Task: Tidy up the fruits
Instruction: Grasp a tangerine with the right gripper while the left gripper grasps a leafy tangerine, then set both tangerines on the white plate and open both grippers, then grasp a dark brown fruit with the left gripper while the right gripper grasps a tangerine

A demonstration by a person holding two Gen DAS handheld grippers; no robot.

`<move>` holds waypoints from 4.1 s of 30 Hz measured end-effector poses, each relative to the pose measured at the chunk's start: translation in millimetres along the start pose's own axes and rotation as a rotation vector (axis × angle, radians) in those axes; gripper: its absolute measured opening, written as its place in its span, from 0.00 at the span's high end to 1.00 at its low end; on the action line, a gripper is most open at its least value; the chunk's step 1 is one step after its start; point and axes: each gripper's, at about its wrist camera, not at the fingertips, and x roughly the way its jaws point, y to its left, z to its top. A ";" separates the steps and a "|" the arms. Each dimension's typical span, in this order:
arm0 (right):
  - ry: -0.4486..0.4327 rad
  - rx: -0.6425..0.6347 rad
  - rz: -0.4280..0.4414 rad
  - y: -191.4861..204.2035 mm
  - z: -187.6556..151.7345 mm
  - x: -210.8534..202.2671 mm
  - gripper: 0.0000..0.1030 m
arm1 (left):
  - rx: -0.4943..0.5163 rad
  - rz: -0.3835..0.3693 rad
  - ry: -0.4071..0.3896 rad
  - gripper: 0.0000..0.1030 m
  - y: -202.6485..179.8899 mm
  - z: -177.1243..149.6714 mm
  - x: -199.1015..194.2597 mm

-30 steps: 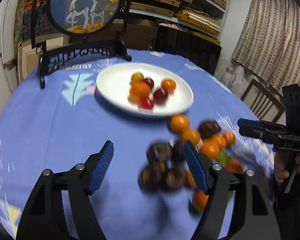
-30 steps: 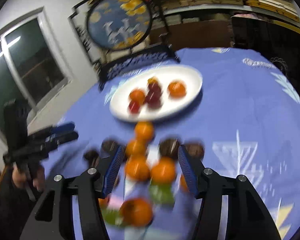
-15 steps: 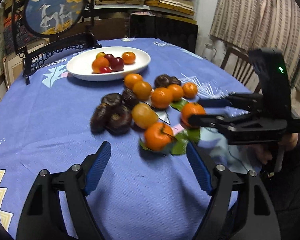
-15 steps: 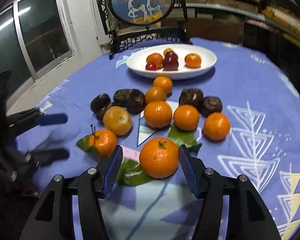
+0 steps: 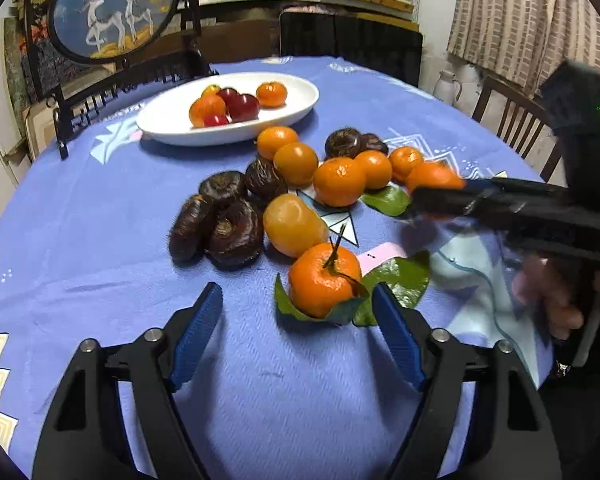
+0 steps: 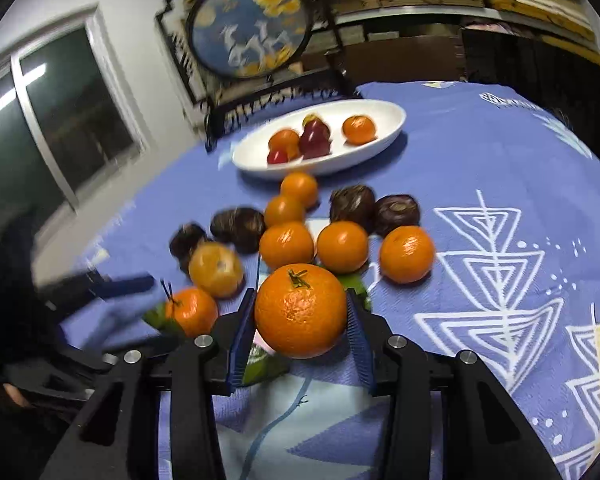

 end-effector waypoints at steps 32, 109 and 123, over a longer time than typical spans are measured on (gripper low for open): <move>-0.058 0.010 0.031 -6.7 79.8 -47.3 0.58 | -0.107 -0.058 -0.177 0.63 67.5 86.3 -46.5; 0.127 -0.098 -0.296 -21.2 34.3 46.3 0.64 | -0.197 -0.100 -0.148 0.65 86.7 35.1 -6.6; 0.022 -0.059 -0.152 -9.2 56.6 -22.0 0.64 | -0.257 -0.123 -0.258 0.67 100.9 46.1 -43.3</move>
